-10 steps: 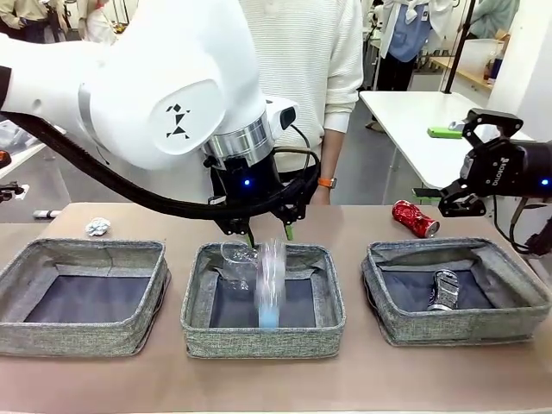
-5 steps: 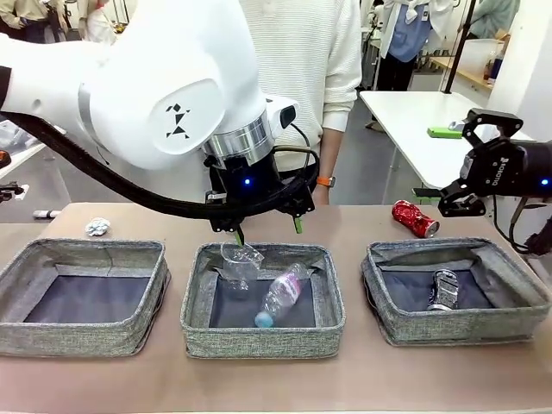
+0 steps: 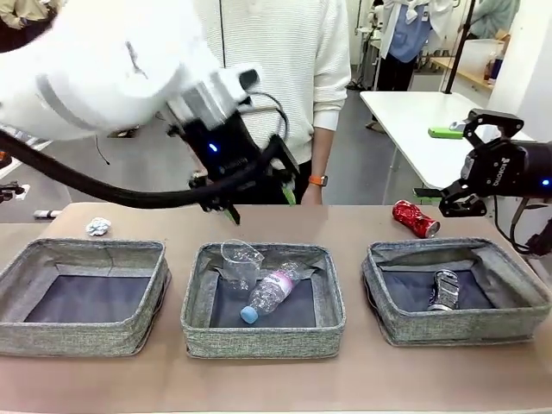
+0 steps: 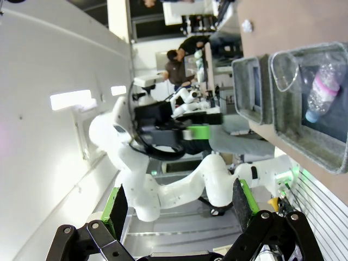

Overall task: Sort the waste into the appropriate baskets.
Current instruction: Place the picked waste into the Fabric basket indicated by the person, then pick up the waste item pointed out by the person.

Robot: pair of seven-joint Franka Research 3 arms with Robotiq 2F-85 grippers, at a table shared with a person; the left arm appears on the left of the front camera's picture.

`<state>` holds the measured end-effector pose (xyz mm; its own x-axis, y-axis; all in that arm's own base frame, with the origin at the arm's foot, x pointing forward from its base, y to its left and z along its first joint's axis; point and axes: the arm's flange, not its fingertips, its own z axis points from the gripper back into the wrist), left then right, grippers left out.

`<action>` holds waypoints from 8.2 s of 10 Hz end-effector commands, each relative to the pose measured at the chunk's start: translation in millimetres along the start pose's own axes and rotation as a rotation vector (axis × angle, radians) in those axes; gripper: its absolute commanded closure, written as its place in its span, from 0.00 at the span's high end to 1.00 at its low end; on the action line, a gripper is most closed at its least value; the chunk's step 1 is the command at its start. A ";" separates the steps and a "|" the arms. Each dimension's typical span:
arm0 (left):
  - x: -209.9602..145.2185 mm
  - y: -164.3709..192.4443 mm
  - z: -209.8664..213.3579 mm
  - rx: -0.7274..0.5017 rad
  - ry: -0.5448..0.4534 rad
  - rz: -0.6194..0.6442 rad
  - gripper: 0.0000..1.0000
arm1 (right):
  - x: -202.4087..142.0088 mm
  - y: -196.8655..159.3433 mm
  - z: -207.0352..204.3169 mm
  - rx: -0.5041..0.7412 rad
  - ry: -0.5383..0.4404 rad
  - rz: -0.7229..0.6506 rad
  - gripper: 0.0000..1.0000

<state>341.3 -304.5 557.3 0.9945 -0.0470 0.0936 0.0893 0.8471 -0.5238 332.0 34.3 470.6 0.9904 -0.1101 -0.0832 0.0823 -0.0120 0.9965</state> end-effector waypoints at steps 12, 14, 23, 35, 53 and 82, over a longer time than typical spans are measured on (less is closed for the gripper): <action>-38.2 297.0 123.1 -0.754 -0.119 0.169 1.00 | 0.5 0.7 -1.6 0.017 0.001 0.019 1.00; -38.2 297.0 123.1 -0.754 -0.119 0.169 1.00 | 0.5 0.7 -1.6 0.017 0.001 0.019 1.00; -38.2 297.0 123.1 -0.754 -0.119 0.169 1.00 | 0.5 0.7 -1.6 0.017 0.001 0.019 1.00; -38.2 297.0 123.1 -0.754 -0.119 0.169 1.00 | 18.3 0.6 -11.9 -0.418 -0.176 0.059 1.00; -38.2 297.0 123.1 -0.754 -0.119 0.169 1.00 | 239.5 -41.1 70.0 -1.380 0.158 0.529 1.00; -38.2 297.0 123.1 -0.754 -0.119 0.169 1.00 | 352.3 -144.6 40.8 -1.136 0.324 0.723 0.00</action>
<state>323.6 14.5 500.7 0.9886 0.1499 0.0129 -0.0260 0.2549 -0.9666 669.7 -41.7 298.2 0.8059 0.4959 0.3235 -0.5829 0.7603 0.2865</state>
